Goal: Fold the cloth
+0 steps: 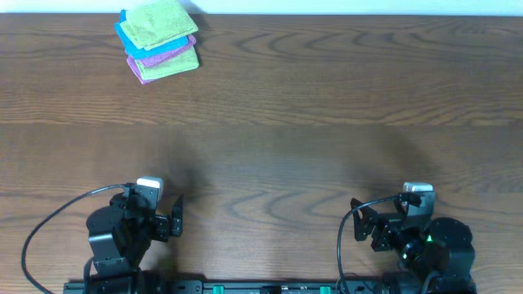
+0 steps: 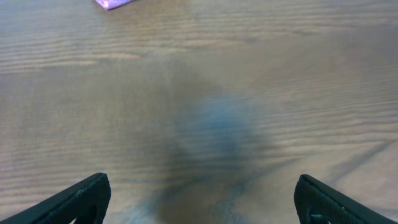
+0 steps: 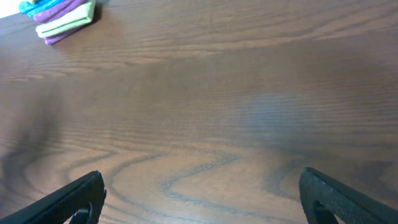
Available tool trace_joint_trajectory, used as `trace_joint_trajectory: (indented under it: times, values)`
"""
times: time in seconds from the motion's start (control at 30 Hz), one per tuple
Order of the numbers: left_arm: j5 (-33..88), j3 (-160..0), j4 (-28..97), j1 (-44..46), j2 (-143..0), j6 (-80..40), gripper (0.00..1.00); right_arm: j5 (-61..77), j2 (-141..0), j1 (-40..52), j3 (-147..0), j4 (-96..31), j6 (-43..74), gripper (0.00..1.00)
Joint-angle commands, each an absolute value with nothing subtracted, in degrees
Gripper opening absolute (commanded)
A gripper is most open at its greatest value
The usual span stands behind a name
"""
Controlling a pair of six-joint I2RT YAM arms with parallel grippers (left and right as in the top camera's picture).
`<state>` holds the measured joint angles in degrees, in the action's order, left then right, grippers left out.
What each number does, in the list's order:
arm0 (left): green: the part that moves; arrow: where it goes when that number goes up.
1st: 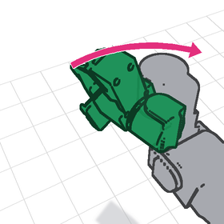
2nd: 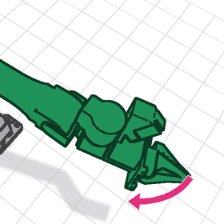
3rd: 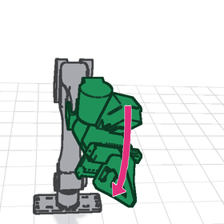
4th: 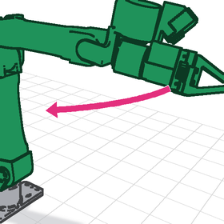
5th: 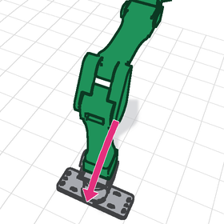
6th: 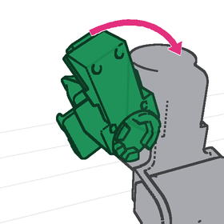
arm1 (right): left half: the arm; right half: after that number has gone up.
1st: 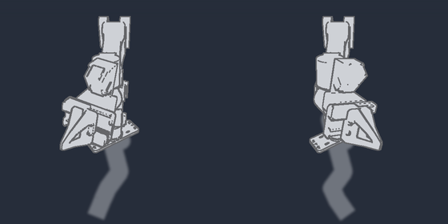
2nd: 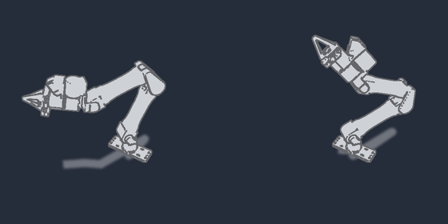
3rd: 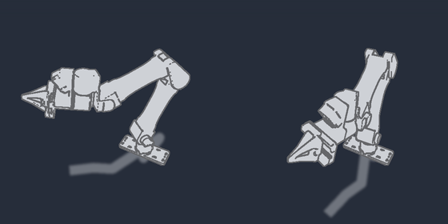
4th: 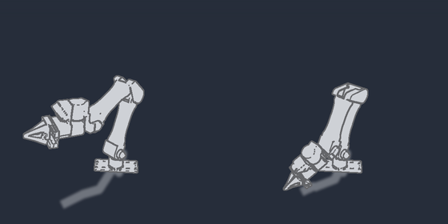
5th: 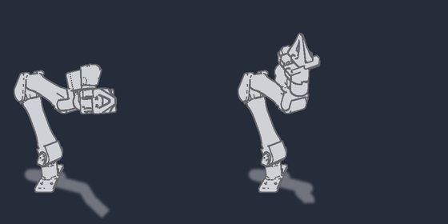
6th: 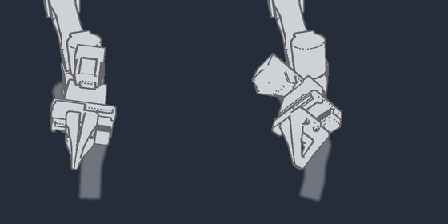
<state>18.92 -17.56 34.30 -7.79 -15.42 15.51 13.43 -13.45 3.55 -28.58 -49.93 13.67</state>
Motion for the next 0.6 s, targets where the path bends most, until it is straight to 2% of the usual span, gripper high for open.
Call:
trace_joint_trajectory:
  times: [0.0,0.37,0.57]
  values:
    - [16.25,-15.9,34.48,-7.73,-12.14,16.71,0.95,13.3,-13.13,3.18,-28.42,-50.0,14.57,0.99]
    - [10.2,-12.53,36.91,-6.52,-4.54,13.02,0.95,13.3,-13.13,3.18,-28.42,-50.0,14.55,0.99]
    - [5.41,-10.57,37.28,-3.7,-2.96,5.91,0.95,13.3,-13.13,3.18,-28.42,-50.0,14.57,0.99]
